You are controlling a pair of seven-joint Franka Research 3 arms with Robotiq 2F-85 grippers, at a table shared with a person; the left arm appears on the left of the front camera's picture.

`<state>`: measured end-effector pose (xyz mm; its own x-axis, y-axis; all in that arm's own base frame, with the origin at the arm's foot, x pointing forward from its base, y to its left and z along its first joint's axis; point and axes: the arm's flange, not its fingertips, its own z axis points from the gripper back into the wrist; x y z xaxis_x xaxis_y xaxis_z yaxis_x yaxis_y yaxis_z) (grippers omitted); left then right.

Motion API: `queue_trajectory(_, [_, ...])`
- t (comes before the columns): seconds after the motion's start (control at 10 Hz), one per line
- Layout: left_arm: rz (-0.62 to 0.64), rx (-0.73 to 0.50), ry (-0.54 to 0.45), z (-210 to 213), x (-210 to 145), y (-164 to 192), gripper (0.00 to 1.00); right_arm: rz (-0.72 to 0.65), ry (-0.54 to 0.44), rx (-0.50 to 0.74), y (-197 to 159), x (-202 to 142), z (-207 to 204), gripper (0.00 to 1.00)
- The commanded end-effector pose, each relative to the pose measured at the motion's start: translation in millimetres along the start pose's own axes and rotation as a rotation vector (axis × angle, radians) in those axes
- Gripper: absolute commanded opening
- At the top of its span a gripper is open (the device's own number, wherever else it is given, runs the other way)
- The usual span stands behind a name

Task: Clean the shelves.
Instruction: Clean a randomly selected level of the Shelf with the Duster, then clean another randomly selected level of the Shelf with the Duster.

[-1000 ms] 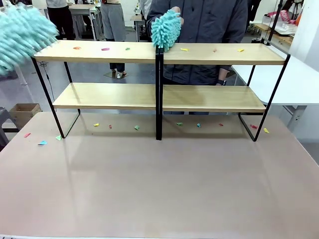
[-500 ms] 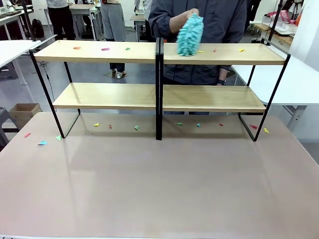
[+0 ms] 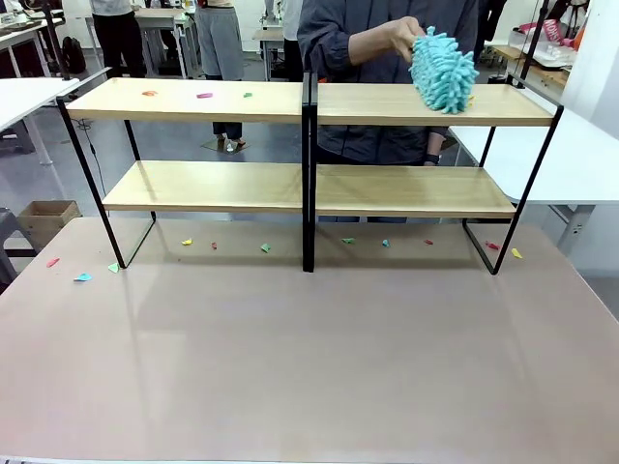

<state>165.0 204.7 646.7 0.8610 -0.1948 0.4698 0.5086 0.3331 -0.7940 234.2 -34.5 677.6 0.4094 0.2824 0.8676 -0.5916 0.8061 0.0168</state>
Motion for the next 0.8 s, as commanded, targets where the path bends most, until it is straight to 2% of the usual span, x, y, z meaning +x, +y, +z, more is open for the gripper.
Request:
queue_trajectory(0.0, [-0.002, 0.002, 0.003, 0.3, -2.6, -1.6, 0.12, 0.003, -0.004, 0.009, 0.0, 0.6, 0.1, 1.0])
queue_trajectory(0.7, [-0.004, -0.001, 0.0, 0.2, -0.5, -0.7, 0.12, 0.003, -0.004, 0.009, 0.0, 0.6, 0.1, 1.0])
